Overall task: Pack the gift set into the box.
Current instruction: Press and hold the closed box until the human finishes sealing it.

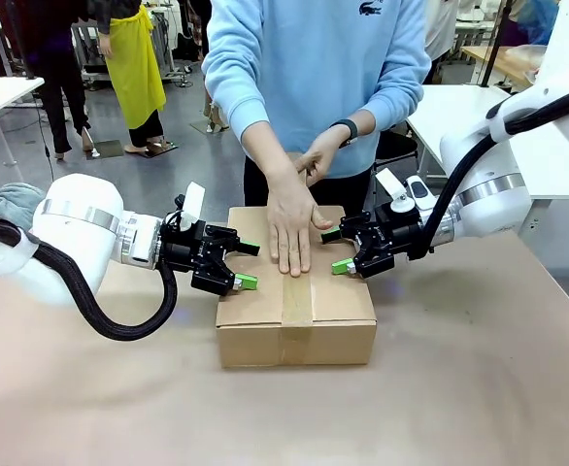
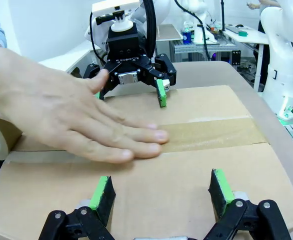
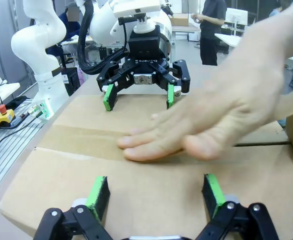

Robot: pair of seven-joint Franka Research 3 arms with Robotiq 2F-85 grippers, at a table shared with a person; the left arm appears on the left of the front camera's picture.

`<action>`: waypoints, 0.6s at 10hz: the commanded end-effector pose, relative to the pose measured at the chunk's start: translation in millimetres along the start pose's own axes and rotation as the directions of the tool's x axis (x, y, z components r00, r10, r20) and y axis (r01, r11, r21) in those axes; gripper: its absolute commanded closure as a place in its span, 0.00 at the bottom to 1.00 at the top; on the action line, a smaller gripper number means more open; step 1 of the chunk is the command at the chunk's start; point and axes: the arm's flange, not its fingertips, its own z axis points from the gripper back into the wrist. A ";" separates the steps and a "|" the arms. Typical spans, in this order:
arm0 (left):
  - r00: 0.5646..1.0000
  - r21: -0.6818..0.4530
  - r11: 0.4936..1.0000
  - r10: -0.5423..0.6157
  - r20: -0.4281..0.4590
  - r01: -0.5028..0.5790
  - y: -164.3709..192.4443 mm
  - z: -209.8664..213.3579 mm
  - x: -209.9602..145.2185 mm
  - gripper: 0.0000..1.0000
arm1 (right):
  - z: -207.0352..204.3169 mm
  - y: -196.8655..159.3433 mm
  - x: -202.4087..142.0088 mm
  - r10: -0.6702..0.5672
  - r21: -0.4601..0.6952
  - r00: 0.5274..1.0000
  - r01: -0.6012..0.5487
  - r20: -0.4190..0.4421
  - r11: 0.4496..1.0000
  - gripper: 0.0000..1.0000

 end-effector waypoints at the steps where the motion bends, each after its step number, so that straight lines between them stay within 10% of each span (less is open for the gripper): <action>1: 1.000 -0.002 1.000 -0.018 0.004 0.018 -1.7 0.1 -1.9 0.00 | -0.7 0.4 -1.0 0.002 -0.001 1.000 -0.002 -0.009 1.000 0.00; 6: 1.000 -0.002 1.000 -0.018 0.004 0.018 -1.7 0.1 -1.9 0.00 | -0.7 0.4 -1.0 0.002 -0.001 1.000 -0.002 -0.009 1.000 0.00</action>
